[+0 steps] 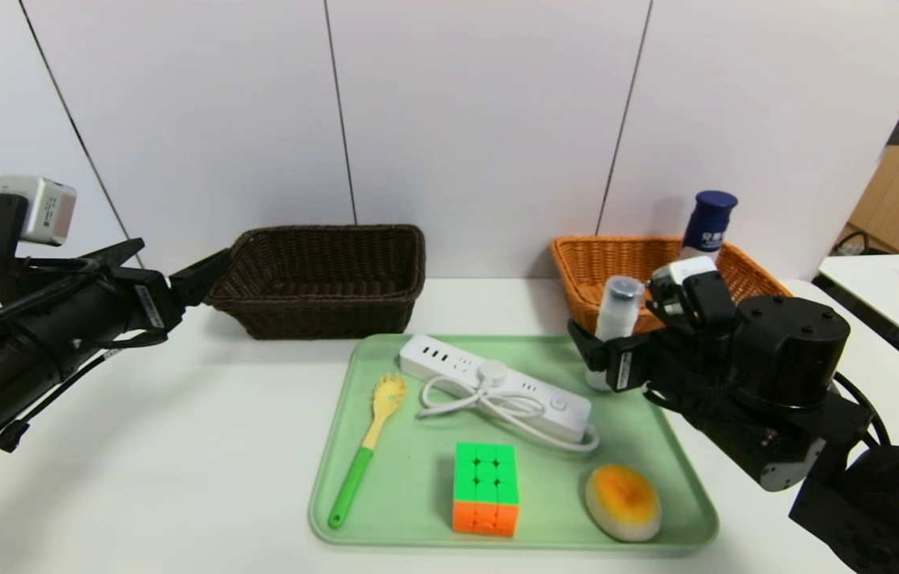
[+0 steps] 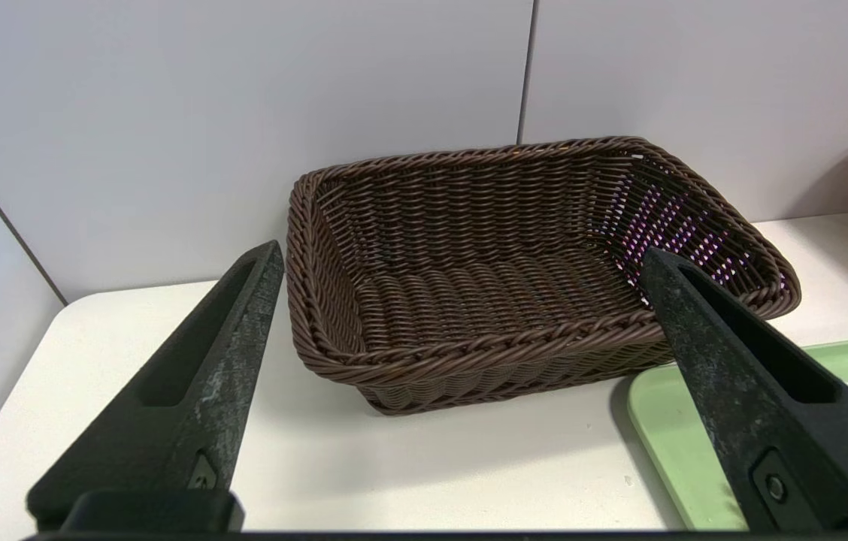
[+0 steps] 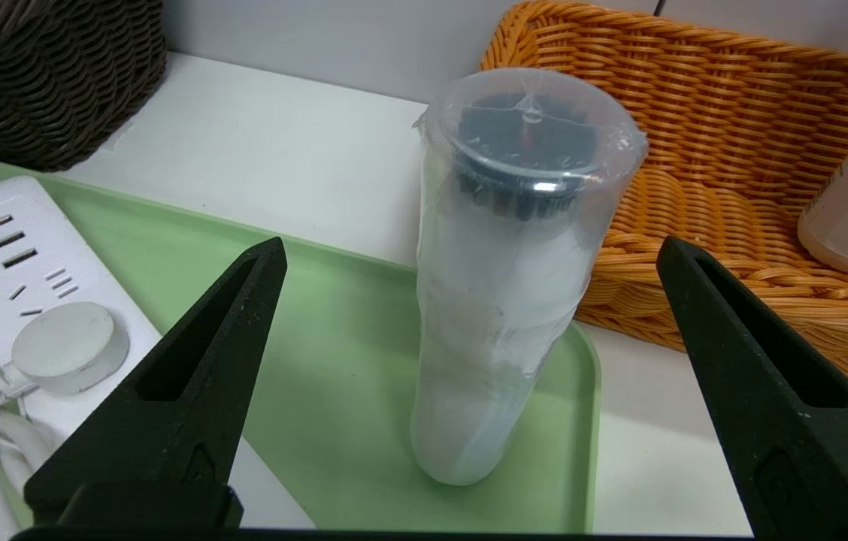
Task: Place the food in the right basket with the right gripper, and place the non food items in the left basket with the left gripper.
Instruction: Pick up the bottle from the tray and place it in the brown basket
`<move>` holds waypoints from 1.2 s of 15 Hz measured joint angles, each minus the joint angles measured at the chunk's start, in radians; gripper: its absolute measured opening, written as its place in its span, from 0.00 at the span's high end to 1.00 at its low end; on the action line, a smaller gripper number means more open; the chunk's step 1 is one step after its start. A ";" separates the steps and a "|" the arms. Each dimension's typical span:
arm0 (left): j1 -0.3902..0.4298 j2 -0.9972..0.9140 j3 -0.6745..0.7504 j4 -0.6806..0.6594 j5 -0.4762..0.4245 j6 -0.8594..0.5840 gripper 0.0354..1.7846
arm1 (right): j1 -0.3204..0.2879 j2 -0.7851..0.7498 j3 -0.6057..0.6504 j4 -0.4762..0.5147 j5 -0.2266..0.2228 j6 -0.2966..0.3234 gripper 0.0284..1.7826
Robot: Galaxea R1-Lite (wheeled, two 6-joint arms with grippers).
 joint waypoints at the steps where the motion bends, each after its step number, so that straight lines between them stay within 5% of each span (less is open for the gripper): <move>1: 0.000 0.000 0.001 0.000 0.000 0.000 0.06 | -0.004 0.001 -0.010 0.001 -0.001 0.000 0.05; 18: 0.000 0.002 0.007 -0.001 0.000 -0.002 0.06 | -0.023 0.026 -0.021 -0.033 -0.015 -0.001 0.05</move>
